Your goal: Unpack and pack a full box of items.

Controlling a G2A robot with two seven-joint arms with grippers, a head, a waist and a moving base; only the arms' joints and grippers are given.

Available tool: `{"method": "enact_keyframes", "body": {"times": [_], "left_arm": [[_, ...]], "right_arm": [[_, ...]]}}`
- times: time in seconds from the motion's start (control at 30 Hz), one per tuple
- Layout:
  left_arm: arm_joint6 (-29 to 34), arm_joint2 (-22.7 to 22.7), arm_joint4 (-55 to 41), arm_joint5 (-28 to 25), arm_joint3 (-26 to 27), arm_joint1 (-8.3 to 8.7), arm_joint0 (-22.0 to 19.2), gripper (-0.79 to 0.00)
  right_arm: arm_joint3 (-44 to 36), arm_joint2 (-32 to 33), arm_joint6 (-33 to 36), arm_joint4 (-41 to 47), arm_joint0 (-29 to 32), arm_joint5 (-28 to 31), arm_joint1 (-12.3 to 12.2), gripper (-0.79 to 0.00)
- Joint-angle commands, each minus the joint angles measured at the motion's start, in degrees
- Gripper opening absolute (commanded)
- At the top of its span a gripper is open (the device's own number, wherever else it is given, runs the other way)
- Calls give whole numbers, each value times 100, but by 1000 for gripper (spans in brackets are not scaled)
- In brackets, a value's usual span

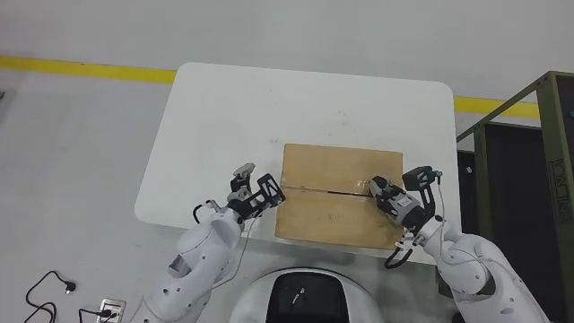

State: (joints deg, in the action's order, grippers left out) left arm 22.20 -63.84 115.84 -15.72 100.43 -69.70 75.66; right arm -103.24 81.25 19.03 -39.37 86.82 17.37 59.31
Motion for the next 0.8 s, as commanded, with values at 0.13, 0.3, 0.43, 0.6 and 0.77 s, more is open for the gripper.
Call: {"method": "enact_keyframes", "body": {"times": [0.13, 0.3, 0.43, 0.6, 0.77], "left_arm": [[-201, -62, -110, 258, 136, -26, 4, 0], [-237, -298, -348, 303, 490, -13, 173, 0], [-257, -442, -404, 367, 739, -5, 281, 0], [-361, -492, -383, 459, 933, -11, 315, 0], [-486, -490, -547, 435, 1075, -29, 279, 0]], "right_arm": [[10, 2, 4, -12, 2, 23, 9, -785], [11, -4, 15, -15, -16, 15, 19, -785], [15, -27, 40, -35, -41, 17, 27, -785], [28, -52, 52, -50, -66, 28, 37, -785], [65, -46, 51, -52, -78, 19, 46, -785]]}}
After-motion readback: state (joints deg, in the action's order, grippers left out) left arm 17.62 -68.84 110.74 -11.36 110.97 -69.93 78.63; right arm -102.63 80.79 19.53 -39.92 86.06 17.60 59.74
